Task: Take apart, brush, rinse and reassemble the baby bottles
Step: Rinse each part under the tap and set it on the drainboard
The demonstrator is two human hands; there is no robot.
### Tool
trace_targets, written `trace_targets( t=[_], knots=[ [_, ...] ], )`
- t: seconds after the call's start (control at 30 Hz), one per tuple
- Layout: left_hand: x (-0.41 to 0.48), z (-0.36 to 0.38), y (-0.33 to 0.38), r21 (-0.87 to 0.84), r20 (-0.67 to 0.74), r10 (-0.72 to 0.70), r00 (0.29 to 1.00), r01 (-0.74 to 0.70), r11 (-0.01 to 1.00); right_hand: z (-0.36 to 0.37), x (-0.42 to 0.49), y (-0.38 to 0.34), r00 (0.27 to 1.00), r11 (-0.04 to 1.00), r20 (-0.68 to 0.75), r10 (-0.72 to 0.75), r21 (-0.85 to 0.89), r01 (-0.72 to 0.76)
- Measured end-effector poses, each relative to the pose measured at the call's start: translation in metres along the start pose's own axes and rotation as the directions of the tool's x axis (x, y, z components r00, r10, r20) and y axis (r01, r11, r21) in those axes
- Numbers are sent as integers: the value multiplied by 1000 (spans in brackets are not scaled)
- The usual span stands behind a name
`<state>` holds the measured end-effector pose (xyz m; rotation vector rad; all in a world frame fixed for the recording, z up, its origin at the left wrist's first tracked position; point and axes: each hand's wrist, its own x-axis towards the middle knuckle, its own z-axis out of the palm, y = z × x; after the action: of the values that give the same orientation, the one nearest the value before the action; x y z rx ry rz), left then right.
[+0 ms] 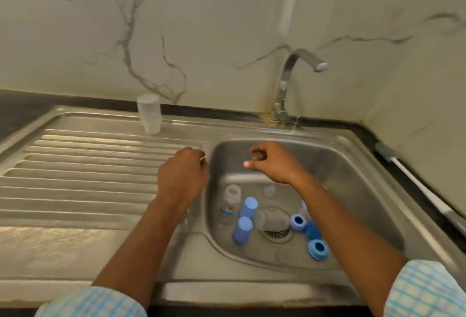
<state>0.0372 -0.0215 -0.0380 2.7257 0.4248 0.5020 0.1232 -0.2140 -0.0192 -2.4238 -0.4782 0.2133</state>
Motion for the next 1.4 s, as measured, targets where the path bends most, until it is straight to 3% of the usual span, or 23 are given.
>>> trace_targets(
  t=[0.33,0.53,0.97,1.13,1.23,1.3,1.4],
  knots=[
    [-18,51,95,-48,211,94,973,-86,995,-6,-2,97,977,962,95,191,-215,-167],
    [-1,77,96,-20,253,67,965,-64,998,15,26,128,958,909,124,258,-368,-197],
    [19,91,89,19,301,18,953,-25,1000,47,70,158,917,899,45,396,-225,-377],
    [20,87,88,41,336,-14,942,0,999,50,63,156,909,868,7,416,-301,-395],
    [20,85,87,52,336,-38,941,22,998,45,54,145,919,873,57,391,-340,-350],
    [19,86,89,50,338,-42,940,26,998,43,45,136,913,890,184,363,-359,-282],
    [18,86,92,47,351,-30,936,15,999,47,31,123,811,901,453,371,-388,-195]
  ],
)
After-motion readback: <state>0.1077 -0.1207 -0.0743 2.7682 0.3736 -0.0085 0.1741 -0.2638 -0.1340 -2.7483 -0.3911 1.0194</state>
